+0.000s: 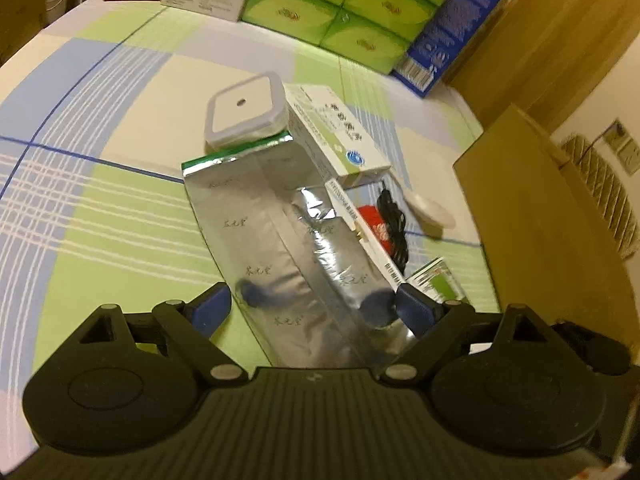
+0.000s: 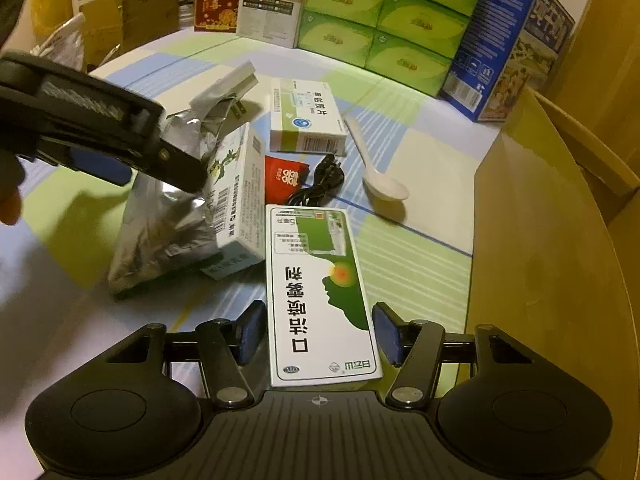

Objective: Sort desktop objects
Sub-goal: 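Grasp the silver foil bag with left tool while right tool grasps the green spray box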

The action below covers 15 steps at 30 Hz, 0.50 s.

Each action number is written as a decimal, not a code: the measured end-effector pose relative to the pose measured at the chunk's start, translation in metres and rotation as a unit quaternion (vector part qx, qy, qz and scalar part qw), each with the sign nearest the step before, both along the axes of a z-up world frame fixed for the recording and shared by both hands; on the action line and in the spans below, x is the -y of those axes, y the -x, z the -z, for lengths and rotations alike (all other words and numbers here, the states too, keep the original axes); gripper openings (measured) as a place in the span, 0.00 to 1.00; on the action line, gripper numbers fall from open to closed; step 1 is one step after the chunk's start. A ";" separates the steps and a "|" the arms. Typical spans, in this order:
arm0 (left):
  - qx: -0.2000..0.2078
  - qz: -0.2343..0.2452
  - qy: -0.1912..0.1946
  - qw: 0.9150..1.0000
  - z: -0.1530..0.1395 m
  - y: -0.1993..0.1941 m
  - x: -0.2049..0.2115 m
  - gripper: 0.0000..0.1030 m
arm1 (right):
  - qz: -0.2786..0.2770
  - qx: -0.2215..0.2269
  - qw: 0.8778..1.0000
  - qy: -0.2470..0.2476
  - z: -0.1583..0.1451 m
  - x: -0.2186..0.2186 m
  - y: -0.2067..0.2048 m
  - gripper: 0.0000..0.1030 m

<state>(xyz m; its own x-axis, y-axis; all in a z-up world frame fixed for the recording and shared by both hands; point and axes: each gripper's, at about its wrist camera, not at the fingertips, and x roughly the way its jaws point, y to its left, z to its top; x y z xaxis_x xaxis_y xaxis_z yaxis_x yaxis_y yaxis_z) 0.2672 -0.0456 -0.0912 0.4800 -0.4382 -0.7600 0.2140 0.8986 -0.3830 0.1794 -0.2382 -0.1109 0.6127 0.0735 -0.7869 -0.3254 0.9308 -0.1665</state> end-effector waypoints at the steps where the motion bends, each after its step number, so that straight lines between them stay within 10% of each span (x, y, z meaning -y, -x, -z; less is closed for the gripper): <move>1: -0.005 0.007 -0.008 1.000 0.002 -0.001 0.002 0.83 | 0.002 -0.001 1.000 -0.003 -0.001 0.000 0.002 0.53; 8: -0.015 0.055 -0.032 0.998 0.000 0.017 -0.008 0.58 | 0.009 -0.013 0.999 -0.028 -0.007 0.001 0.026 0.52; 15: -0.007 0.104 -0.099 0.990 -0.012 0.053 -0.025 0.55 | 0.023 -0.023 0.998 -0.057 -0.013 0.008 0.064 0.52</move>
